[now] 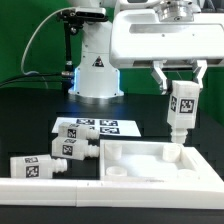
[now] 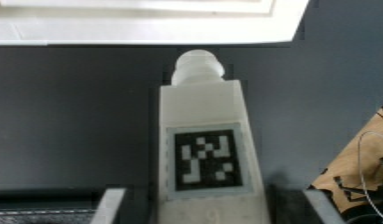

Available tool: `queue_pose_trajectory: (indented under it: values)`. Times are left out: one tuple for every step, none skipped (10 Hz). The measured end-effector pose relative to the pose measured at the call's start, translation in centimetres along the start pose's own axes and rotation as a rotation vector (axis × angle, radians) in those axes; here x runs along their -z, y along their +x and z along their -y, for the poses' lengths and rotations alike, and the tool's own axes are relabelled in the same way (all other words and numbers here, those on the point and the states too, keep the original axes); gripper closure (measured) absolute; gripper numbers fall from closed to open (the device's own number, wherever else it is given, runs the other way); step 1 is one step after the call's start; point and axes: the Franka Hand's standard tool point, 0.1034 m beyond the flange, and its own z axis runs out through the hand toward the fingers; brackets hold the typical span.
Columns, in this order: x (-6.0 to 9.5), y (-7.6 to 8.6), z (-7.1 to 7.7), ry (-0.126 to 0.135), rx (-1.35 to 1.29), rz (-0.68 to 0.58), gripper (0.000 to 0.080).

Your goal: Assemble one leg

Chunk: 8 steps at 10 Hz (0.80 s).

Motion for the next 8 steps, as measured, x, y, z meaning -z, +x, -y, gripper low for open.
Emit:
queue_pose_trajectory:
  values:
    - [0.0,0.0,0.0,0.0,0.0,0.0,0.0512]
    - [0.0,-0.1,0.1,0.001,-0.003,0.002,0.0512]
    - [-0.3,-0.6,1.5,0.011,-0.028,0.009,0.0512]
    - [-0.7,-1.0,2.8,0.016,-0.017,0.016,0.0512]
    - [-1.3,-1.0,2.2,0.009,-0.02,0.018,0.0512]
    - [-1.9,-1.1,1.8,0.004,-0.028,0.019,0.0512]
    - [-2.5,-1.8,2.1,0.002,-0.021,0.015,0.0512]
    - [-3.0,-2.3,2.2,-0.001,-0.016,0.015,0.0512]
